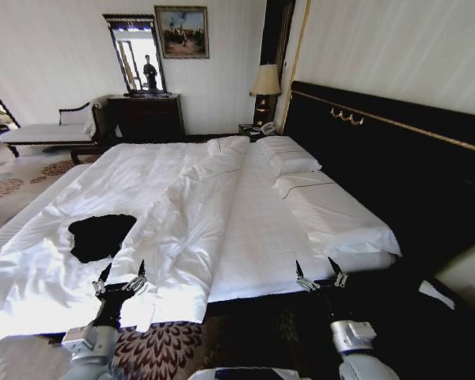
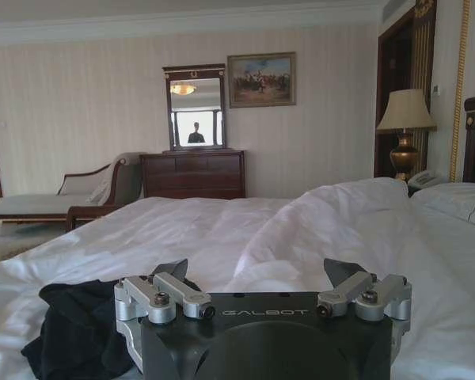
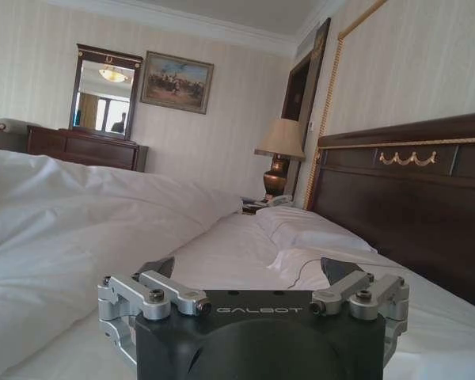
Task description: Fold the clothes on the bed.
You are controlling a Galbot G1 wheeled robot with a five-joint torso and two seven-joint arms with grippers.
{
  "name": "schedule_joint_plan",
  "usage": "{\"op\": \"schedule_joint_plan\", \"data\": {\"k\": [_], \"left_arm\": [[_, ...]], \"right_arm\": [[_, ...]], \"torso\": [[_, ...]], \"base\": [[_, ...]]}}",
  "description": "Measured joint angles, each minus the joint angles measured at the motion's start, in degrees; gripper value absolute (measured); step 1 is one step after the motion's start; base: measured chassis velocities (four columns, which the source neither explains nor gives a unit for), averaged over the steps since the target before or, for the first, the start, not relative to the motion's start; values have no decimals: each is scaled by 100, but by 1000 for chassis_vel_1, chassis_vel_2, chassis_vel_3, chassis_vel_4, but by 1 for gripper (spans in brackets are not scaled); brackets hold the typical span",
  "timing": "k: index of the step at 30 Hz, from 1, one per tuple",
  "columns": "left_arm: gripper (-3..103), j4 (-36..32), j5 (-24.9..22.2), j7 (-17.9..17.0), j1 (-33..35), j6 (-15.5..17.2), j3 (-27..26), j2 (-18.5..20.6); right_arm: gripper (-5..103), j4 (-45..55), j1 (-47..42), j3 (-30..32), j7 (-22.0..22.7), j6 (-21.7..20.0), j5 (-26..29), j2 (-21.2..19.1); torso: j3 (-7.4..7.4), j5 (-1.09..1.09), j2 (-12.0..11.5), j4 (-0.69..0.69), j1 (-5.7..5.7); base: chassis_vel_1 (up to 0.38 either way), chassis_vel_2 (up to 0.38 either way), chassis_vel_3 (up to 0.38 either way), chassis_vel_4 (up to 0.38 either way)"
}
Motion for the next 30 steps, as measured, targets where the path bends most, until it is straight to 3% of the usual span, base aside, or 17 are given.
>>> {"op": "schedule_joint_plan", "data": {"k": [21, 30], "left_arm": [[98, 14, -117, 5, -40, 16, 36, -46], [98, 63, -166, 0, -22, 5, 1, -46]], "right_arm": [[100, 19, -26, -82, 8, 6, 46, 33], [100, 68, -69, -186, 8, 60, 43, 76]], "torso": [[0, 0, 0, 0, 1], [0, -6, 1, 0, 0]], "base": [[323, 361, -321, -374], [128, 307, -115, -306]]}}
